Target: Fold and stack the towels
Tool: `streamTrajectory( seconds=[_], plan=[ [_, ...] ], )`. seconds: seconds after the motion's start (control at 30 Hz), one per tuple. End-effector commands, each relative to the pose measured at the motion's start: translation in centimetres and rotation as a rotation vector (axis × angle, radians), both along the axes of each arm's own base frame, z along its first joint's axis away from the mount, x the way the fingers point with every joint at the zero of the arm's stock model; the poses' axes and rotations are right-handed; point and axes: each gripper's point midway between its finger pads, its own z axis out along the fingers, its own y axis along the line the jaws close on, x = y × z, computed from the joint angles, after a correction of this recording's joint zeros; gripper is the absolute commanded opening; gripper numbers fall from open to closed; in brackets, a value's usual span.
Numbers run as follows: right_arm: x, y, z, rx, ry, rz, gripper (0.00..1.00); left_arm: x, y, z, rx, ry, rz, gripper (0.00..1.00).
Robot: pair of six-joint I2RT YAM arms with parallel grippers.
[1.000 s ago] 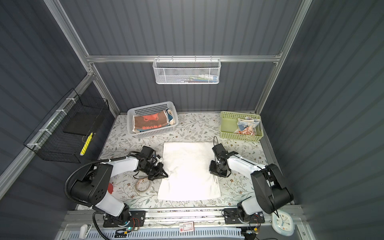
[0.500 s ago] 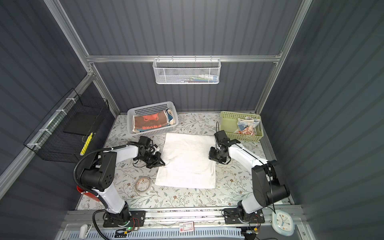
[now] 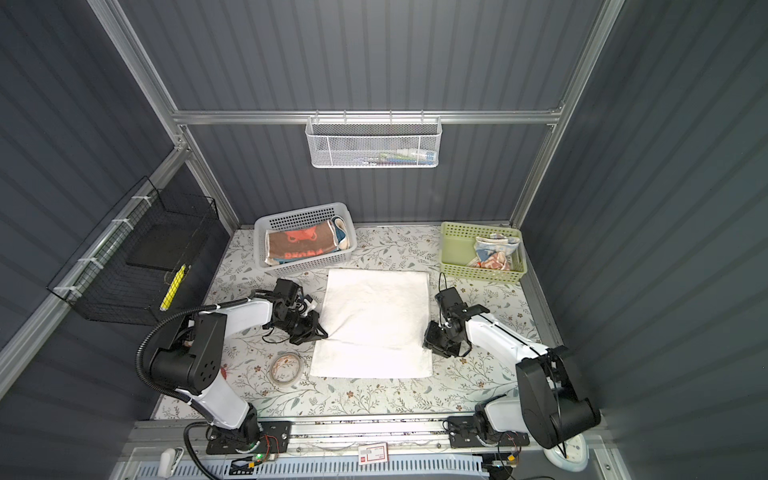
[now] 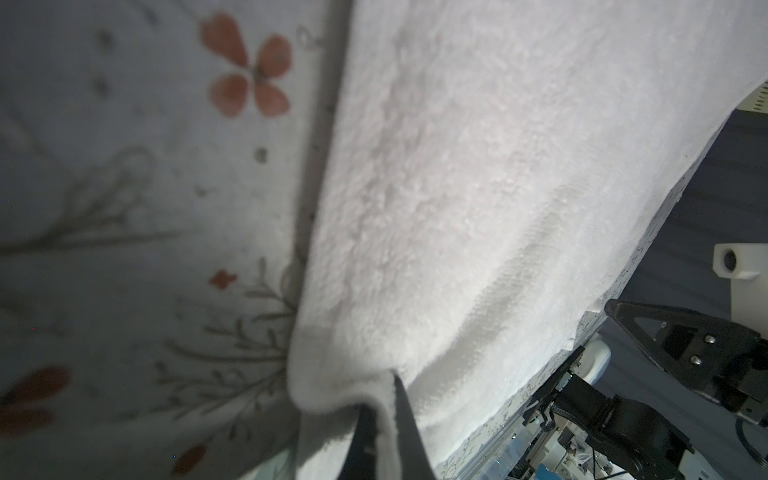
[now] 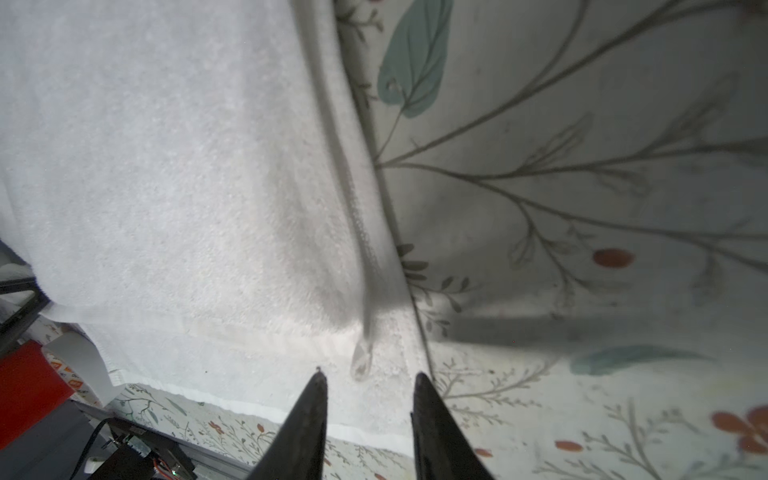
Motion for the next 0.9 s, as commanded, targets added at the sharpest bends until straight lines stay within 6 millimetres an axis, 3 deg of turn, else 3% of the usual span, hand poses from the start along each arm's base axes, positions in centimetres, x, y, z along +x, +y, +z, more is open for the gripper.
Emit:
streamTrajectory(
  seconds=[0.0,0.27,0.4,0.5,0.73,0.87],
  plan=[
    [0.5,0.6,-0.2,0.014,0.006,0.004,0.33,-1.7,0.1,-0.7,0.025,0.054,0.000,0.00],
    [-0.2,1.0,-1.3,0.025,0.047,0.029,0.28,-1.7,0.0,-0.3,0.027,0.043,0.004,0.00],
    [0.9,0.7,-0.4,-0.003,0.003,0.041,0.12,-1.4,0.1,0.6,0.033,0.027,-0.010,0.00],
    [1.9,0.4,1.1,-0.024,-0.046,0.046,0.00,-0.8,0.1,1.8,0.040,-0.005,-0.019,0.00],
    [3.0,-1.0,7.6,-0.090,-0.196,0.071,0.00,1.1,1.0,6.4,0.109,-0.124,-0.004,0.00],
    [1.8,-2.2,10.3,-0.122,-0.223,0.090,0.00,-0.4,1.3,8.5,0.169,-0.165,-0.010,0.00]
  ],
)
